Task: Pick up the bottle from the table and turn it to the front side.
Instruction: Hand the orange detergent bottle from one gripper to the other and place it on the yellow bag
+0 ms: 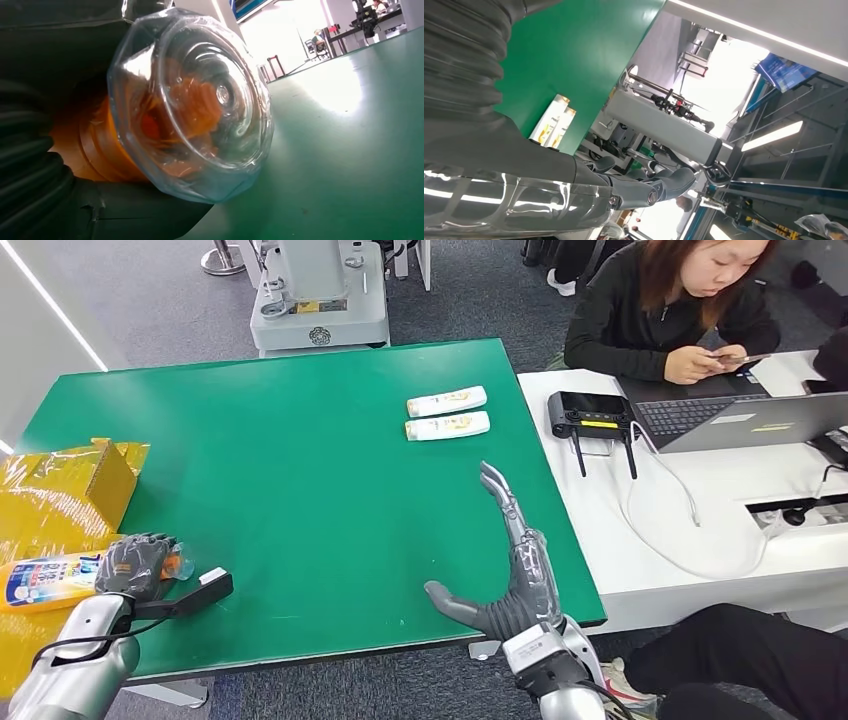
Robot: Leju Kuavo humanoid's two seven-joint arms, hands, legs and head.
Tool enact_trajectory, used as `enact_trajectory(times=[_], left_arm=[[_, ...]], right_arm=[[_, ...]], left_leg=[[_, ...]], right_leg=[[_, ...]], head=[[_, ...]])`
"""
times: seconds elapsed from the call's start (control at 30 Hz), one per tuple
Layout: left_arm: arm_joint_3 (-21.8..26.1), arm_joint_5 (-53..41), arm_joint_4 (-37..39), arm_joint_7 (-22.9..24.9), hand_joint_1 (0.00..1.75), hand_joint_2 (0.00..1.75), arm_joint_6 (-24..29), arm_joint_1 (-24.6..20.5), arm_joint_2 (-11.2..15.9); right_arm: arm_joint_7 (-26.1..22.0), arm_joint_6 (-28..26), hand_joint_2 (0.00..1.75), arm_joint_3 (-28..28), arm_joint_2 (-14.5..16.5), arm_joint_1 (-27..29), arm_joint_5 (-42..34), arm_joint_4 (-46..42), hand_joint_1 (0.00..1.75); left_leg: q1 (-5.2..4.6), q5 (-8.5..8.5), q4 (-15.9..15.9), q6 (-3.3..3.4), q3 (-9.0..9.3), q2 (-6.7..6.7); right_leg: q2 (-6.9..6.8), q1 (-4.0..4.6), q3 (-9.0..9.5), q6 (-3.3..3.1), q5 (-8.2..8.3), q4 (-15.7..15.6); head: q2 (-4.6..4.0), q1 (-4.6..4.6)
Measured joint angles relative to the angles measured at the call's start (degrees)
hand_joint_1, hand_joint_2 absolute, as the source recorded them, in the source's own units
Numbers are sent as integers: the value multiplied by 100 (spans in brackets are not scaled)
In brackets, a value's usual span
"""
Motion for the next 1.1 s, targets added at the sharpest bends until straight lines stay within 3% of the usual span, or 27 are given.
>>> enact_trajectory(times=[0.13, 0.17, 0.27, 0.3, 0.33, 0.47, 0.87, 1.0, 1.1], left_arm=[[0, -10, 72, 31, 175, 175, 5, -21, -22], [0, -21, 93, 47, 144, 175, 16, -22, -27], [0, -66, 185, 89, 14, 175, 123, -21, -46], [1, -61, 226, 99, 0, 175, 178, -21, -61], [4, -45, 265, 111, 0, 175, 239, -20, -83], [52, 40, 346, 168, 0, 0, 463, -26, -145], [454, 366, 357, -91, 0, 0, 249, 30, -262], [618, 742, 356, -410, 0, 0, -5, 12, -338], [868, 1366, 356, -829, 0, 0, -485, -67, -411]], right_arm=[[2, 26, 175, -2, 7, 4, 9, 1, 0], [2, 49, 175, -2, 11, 0, 14, 3, 0], [2, 107, 175, -4, 38, -35, 27, 31, 0], [1, 118, 175, -5, 47, -48, 40, 46, 0], [0, 135, 175, -6, 54, -59, 63, 62, 0], [-12, 272, 175, -9, 87, -136, 125, 144, 0], [-99, 462, 175, -10, 225, -506, 116, 595, 0], [-118, 496, 175, -10, 227, -582, 96, 719, 0], [-150, 501, 175, -10, 227, -660, 36, 826, 0]], left_leg=[[0, 0, 0, 0, 0, 0], [0, 0, -1, 0, 1, 0], [0, 0, -1, 0, 1, 1], [0, 1, -1, -1, 1, -1], [0, 2, -1, -2, 1, -2], [0, 3, -1, -4, 3, -5], [0, 10, -1, -1, 5, -17], [-1, 10, -1, -1, 6, -21], [-2, 10, -1, -1, 16, -30]], right_leg=[[0, 0, 1, 0, 0, 1], [0, 0, 1, 0, 0, 2], [1, 0, 2, 0, 0, 2], [0, 0, 2, 0, 0, 2], [-2, 0, 2, 0, 0, 2], [-3, 0, 6, 0, 0, 2], [-19, 0, 13, 0, 0, 2], [-24, 0, 15, 0, 0, 2], [-36, -1, 26, 1, -1, 2]], head=[[0, 1], [0, 1], [0, 1], [0, 1], [0, 1], [0, 1], [0, 1], [0, 1], [0, 1]])
